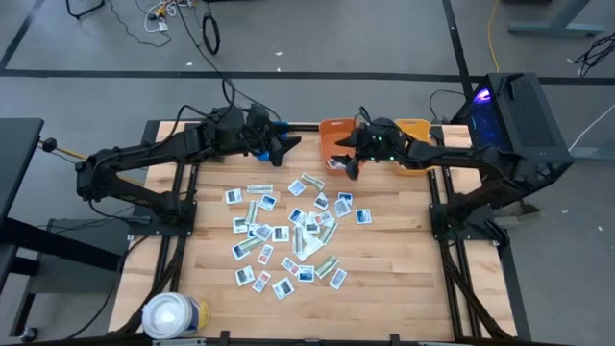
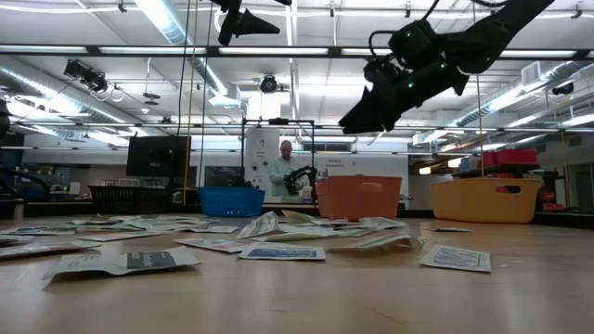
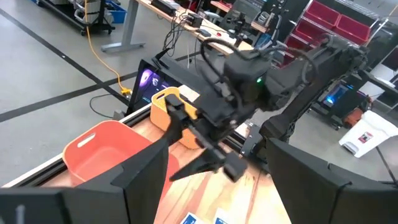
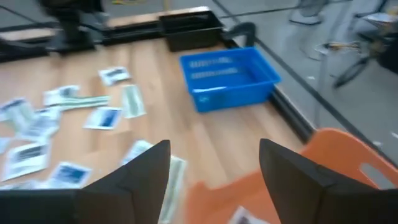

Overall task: Pick & Place First Aid Supplies
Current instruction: Put the alcohol pad into the black bin

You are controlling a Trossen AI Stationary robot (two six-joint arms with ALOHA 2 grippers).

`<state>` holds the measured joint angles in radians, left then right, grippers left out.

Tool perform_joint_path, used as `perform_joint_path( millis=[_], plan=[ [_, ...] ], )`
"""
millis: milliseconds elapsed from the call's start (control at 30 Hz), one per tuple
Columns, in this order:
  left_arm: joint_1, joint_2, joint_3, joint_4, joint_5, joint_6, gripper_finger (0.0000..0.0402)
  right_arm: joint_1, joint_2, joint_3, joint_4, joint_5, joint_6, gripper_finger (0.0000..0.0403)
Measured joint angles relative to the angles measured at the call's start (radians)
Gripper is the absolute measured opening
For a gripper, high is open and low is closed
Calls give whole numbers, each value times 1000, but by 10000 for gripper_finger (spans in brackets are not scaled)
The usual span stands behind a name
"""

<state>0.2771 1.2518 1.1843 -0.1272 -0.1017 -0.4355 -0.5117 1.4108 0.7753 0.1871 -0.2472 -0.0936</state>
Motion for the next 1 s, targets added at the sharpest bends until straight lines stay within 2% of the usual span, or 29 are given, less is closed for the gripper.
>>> perform_joint_path(
  millis=[200, 267, 500, 633, 767, 1000],
  plan=[
    [0, 0, 0, 0, 0, 1, 273, 24, -108, 0, -199, -175, -33, 239],
    [0, 0, 0, 0, 1, 1, 273, 50, -140, 0, -284, -199, -60, 238],
    [0, 0, 0, 0, 1, 2, 273, 160, -214, 0, -611, -178, -115, 237],
    [0, 0, 0, 0, 1, 2, 273, 230, -214, 0, -748, -110, -143, 237],
    [0, 0, 0, 0, 1, 3, 273, 286, -207, -20, -749, -59, -153, 237],
    [0, 0, 0, -6, 1, 4, 273, 316, -201, -129, -606, 28, -132, 237]
  ],
)
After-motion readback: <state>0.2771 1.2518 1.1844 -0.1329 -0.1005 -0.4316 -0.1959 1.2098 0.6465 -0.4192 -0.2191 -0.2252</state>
